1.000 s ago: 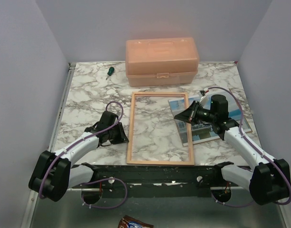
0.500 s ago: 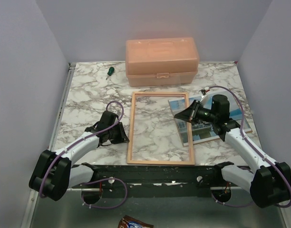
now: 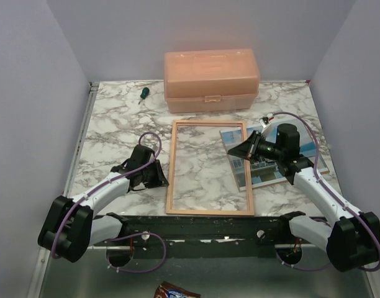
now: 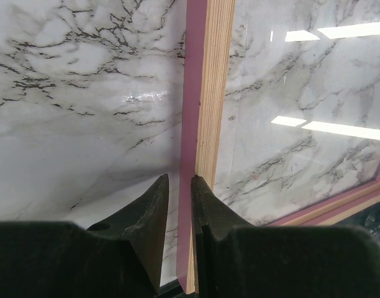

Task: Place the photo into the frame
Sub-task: Place the photo frame item in the photo frame.

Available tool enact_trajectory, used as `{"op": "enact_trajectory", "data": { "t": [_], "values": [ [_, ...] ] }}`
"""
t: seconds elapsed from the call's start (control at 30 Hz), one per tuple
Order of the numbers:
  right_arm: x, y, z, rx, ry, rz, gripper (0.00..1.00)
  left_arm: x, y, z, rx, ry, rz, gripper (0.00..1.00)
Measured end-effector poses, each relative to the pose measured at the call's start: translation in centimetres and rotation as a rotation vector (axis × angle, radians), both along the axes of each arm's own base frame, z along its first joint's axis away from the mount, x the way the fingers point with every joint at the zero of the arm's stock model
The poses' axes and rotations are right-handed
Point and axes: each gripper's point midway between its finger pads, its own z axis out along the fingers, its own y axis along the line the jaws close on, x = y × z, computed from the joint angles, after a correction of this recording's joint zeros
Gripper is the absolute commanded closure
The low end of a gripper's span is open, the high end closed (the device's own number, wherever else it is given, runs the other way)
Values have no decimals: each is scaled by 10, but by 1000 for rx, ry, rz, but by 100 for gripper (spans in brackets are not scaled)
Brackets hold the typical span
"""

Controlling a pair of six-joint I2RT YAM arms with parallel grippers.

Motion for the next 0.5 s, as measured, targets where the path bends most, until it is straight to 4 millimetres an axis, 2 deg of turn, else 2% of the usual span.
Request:
{"op": "enact_trajectory", "data": {
  "t": [0.5],
  "values": [
    [-2,0,7,5,-26,0,99,1,-1,0,-8,2,-4,79]
  ]
}}
